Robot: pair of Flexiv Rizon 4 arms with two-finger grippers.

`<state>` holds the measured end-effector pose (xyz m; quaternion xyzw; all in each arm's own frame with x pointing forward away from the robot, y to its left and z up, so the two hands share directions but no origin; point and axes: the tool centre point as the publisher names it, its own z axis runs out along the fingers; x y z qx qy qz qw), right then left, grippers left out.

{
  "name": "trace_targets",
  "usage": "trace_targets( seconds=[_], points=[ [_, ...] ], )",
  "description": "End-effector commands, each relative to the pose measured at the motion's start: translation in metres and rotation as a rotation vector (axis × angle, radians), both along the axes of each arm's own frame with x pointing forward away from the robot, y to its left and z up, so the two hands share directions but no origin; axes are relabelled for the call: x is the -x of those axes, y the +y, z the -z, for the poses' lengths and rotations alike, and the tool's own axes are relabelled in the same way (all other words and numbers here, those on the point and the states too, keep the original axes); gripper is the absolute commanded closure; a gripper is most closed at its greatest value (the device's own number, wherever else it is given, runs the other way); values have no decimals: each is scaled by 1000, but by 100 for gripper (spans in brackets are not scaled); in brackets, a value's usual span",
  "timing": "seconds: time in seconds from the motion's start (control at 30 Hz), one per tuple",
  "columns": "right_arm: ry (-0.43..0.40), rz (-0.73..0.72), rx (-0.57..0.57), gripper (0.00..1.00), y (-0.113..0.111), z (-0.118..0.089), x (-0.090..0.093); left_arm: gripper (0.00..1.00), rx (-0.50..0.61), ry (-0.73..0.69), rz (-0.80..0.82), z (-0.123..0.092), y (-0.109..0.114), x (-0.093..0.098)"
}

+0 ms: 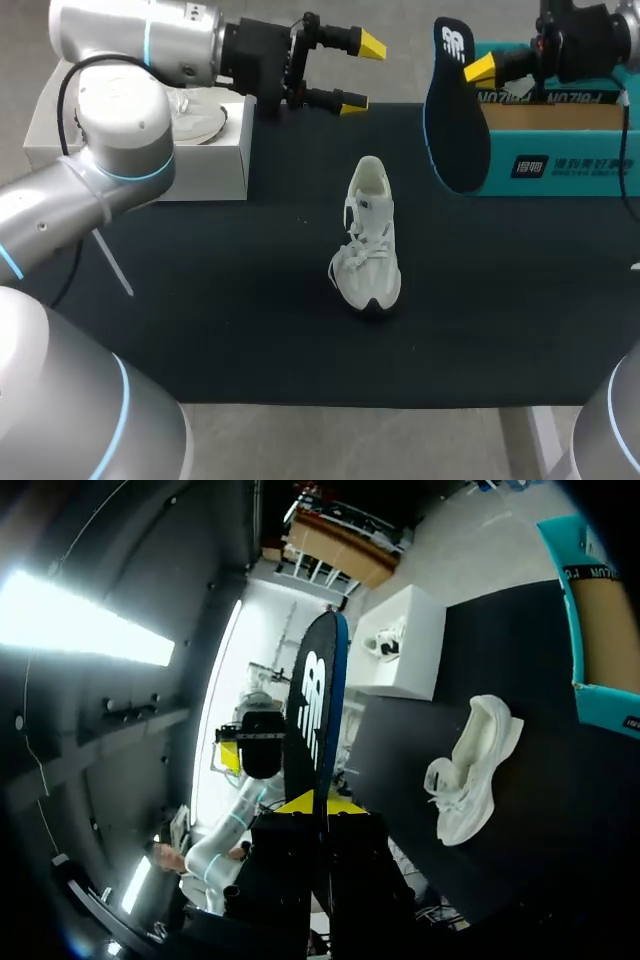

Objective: Take the shoe out of the shoebox, open the shoe tongue, remove and reinsert the insole, then place the shoe into the shoebox

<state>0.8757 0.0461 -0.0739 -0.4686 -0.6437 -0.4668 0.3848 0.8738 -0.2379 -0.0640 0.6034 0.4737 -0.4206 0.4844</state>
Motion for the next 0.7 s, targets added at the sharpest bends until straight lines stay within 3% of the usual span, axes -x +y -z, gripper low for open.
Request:
trace_targets(
  seconds=[0.03,0.5,0.7],
  points=[
    [108,-242,113,100,-1,3,-14,0,51,-15,-56,10,-12,9],
    [214,-189,214,100,1,9,-32,0,80,-102,-113,23,-46,24],
    [212,-145,223,100,9,11,-40,0,132,-109,-159,23,-55,24]
  ],
)
